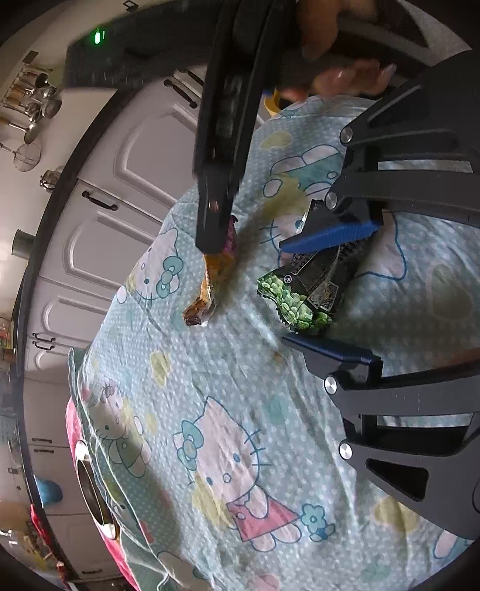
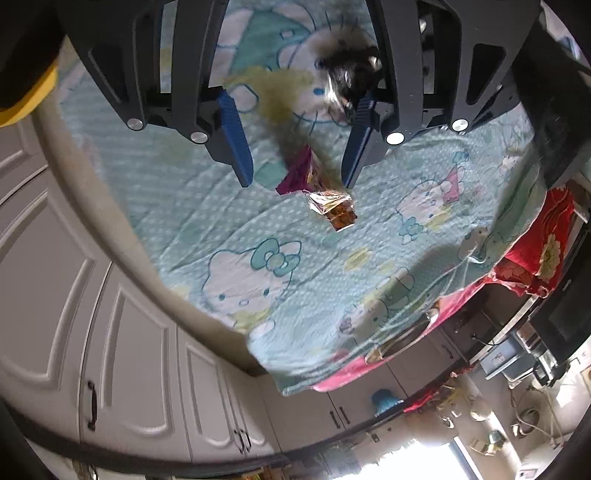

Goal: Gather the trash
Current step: 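Grasp the green-black wrapper with the left gripper while the right grasps the pink-gold wrapper, then carry both wrappers over the yellow bin and open both grippers to drop them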

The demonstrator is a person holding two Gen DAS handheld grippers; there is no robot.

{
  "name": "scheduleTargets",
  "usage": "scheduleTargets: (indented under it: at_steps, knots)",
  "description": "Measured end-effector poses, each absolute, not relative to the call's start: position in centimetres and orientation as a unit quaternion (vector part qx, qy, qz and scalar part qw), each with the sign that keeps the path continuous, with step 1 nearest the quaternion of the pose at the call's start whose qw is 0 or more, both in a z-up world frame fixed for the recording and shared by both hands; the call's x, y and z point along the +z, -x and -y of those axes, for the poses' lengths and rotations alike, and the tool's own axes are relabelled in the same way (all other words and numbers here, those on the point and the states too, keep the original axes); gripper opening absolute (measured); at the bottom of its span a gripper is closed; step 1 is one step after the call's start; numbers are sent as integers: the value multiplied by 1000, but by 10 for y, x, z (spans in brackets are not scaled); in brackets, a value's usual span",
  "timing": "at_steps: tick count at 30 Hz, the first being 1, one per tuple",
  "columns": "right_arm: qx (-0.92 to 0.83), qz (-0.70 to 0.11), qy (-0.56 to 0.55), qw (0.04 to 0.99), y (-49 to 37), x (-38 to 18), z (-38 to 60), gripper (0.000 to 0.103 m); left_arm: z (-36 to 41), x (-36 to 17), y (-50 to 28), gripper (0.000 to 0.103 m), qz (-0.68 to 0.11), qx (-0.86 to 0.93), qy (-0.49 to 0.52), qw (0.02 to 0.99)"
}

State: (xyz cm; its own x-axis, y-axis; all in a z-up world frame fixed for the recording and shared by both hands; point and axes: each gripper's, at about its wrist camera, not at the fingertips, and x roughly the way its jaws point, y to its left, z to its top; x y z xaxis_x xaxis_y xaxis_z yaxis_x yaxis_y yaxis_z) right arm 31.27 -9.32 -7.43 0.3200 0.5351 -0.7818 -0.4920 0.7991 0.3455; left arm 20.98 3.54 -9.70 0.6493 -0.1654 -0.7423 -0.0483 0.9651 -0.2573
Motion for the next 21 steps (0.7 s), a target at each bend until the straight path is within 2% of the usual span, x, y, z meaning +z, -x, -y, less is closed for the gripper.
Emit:
scheduleTargets:
  at_steps: [5,10,21]
  knots:
    - [318,-505,-33,802,-317,-88,87,18,-35,-96,-205,30,-419,-43,131,898]
    - [313,-482,-35,817,-306,-83,99,14,-28,-95,-199,23,-420,-60,136,895]
    - [268,-422,-34,866,-261,-53,166,12,-2,-75,-189,11,-399,-86,116,906]
